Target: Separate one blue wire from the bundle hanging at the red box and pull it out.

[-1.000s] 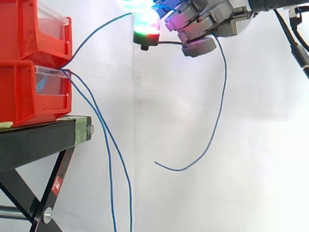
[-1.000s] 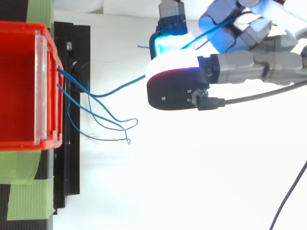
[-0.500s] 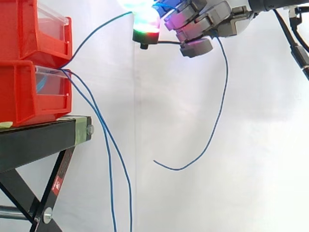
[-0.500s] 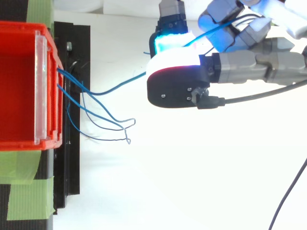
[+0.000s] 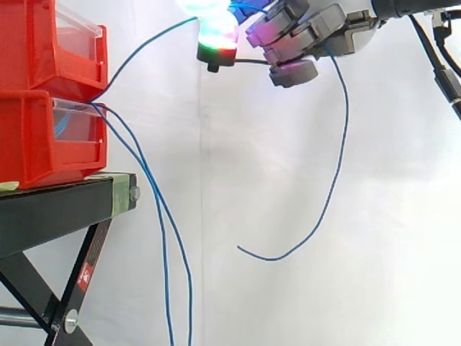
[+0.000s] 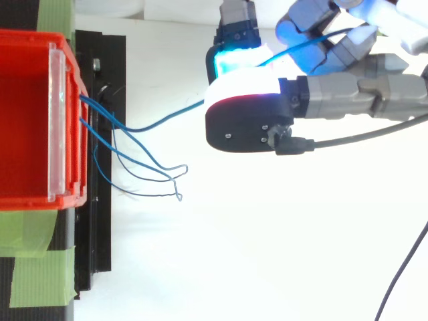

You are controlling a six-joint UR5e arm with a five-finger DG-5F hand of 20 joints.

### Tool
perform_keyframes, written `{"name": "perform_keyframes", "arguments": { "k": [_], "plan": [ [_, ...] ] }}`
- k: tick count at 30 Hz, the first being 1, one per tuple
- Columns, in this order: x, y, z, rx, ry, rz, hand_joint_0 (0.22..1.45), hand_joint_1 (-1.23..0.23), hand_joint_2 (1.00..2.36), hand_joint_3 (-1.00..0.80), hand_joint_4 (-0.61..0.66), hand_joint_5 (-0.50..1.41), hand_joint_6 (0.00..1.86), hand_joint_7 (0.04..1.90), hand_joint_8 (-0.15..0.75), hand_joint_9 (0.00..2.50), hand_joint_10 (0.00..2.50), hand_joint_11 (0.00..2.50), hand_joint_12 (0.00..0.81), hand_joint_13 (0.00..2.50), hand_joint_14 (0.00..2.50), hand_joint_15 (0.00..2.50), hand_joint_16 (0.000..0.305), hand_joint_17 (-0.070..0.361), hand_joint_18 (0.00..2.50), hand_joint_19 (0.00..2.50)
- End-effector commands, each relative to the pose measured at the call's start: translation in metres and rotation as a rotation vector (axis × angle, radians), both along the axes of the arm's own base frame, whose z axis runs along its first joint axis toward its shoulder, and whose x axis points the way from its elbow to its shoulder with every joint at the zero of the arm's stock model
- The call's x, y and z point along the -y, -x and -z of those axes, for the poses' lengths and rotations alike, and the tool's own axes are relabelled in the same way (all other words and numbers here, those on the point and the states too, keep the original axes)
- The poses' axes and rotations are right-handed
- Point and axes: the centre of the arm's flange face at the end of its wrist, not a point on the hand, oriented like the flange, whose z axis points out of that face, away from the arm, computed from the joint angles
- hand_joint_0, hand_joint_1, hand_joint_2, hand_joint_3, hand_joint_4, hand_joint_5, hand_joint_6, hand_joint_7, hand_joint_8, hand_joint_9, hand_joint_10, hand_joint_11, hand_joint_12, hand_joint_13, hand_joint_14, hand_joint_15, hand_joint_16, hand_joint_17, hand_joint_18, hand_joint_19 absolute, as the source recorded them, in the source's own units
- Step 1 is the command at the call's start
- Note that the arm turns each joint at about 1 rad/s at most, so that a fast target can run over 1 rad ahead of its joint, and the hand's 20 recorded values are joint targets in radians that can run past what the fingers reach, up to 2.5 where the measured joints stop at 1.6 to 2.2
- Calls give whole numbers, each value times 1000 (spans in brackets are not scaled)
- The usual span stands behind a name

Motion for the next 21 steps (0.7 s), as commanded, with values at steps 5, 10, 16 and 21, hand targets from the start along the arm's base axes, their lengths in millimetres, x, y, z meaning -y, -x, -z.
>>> {"name": "perform_keyframes", "arguments": {
  "k": [5,10,16,21],
  "plan": [
    [0,1,0,-7,5,1,651,-736,1024,155,-73,-159,904,1475,345,1193,2264,2086,337,1350,2500,658,52,117,1329,1469],
    [0,1,-1,-6,5,1,671,-758,1012,217,-157,-140,903,1488,332,1229,2063,2032,355,1355,2500,721,57,128,1307,1414],
    [0,1,0,-7,5,1,682,-778,1007,278,-250,-127,899,1501,291,1313,1604,1982,359,1385,2013,925,57,128,1251,1372],
    [-1,0,0,-7,5,-1,686,-788,1005,282,-285,-124,898,1510,256,1410,813,2085,381,1356,1016,1296,58,130,1172,1305]
  ]
}}
